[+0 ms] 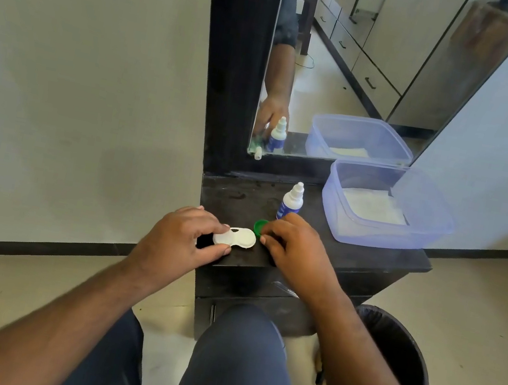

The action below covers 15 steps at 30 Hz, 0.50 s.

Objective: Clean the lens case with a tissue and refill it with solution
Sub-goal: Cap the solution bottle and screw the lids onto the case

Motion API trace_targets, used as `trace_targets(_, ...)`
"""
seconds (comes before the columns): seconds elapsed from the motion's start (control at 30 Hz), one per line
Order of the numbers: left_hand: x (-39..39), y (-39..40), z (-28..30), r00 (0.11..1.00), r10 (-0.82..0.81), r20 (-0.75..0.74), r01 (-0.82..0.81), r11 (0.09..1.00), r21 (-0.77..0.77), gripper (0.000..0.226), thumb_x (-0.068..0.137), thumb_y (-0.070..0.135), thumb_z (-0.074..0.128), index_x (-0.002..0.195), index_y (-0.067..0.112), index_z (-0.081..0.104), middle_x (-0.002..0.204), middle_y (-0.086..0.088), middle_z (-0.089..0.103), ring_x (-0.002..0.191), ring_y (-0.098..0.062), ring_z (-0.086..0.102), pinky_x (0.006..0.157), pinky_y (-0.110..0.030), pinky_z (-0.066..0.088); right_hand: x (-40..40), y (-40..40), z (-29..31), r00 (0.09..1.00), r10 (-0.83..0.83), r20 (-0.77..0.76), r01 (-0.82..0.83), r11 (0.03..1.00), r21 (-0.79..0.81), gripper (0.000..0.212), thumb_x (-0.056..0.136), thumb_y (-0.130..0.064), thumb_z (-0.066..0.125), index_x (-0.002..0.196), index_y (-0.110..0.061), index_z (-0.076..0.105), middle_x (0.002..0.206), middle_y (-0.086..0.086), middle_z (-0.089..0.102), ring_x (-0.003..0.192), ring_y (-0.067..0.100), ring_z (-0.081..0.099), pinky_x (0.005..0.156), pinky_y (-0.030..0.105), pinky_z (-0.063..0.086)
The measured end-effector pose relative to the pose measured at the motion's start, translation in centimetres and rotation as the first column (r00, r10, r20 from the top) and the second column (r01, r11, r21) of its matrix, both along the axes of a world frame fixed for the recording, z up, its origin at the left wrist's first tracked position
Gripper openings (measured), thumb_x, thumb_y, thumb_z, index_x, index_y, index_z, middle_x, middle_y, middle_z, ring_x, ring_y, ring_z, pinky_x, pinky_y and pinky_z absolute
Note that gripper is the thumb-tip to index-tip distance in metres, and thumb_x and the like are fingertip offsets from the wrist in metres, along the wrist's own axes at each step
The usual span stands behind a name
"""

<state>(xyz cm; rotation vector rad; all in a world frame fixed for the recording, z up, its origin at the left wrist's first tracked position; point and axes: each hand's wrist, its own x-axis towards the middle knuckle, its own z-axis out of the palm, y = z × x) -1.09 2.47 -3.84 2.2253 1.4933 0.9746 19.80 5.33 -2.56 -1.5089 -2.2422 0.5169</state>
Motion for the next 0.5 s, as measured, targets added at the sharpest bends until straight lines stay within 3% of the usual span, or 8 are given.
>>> trace_targets(0.17,-0.1,0.1,-0.2,1.000,0.003,0.017,-0.003,1.000,0.002,0.028,0.073,0.029,0.075,0.096,0.014,0.075,0.091,0.004,0.071,0.085,-0.015,0.063,0.072,-0.032,0.051,1.0,-1.9,0.0,0.998,-0.024,-0.061,0.028,0.997,0.068,0.008,0.093,-0.020,0.056,0.097,-0.014,0.061,0.104,-0.003,0.052,0.094,0.009,0.050,0.084,0.019,0.042)
trace_targets(0.3,0.0,0.2,-0.2,1.000,0.007,0.016,-0.007,1.000,-0.008,0.026,0.074,0.023,0.080,0.098,0.014,0.075,0.094,0.002,0.071,0.087,-0.016,0.063,0.073,-0.035,0.052,1.3,-2.3,1.0,0.996,-0.048,-0.072,0.044,0.998,-0.054,0.006,0.094,-0.027,0.053,0.097,-0.022,0.050,0.092,-0.006,0.056,0.080,0.008,0.053,0.070,0.016,0.042)
trace_targets(0.43,0.0,0.3,0.0,1.000,-0.006,0.007,0.006,1.000,-0.009,0.026,0.073,0.022,0.081,0.097,0.013,0.075,0.093,0.001,0.071,0.086,-0.016,0.063,0.074,-0.038,0.053,1.4,-1.5,1.6,0.999,-0.040,-0.027,0.038,0.996,-0.075,0.041,0.086,-0.022,0.067,0.125,-0.022,0.054,0.116,0.001,0.062,0.098,0.015,0.059,0.090,0.029,0.050)
trace_targets(0.5,0.0,0.4,0.1,1.000,-0.009,0.002,0.009,1.000,-0.007,0.026,0.073,0.022,0.081,0.097,0.012,0.075,0.093,0.000,0.071,0.086,-0.017,0.063,0.074,-0.040,0.053,1.0,-0.9,1.9,0.999,0.008,0.035,-0.006,0.998,-0.062,0.044,0.086,-0.017,0.067,0.128,-0.019,0.056,0.126,0.004,0.059,0.108,0.018,0.057,0.096,0.030,0.047)
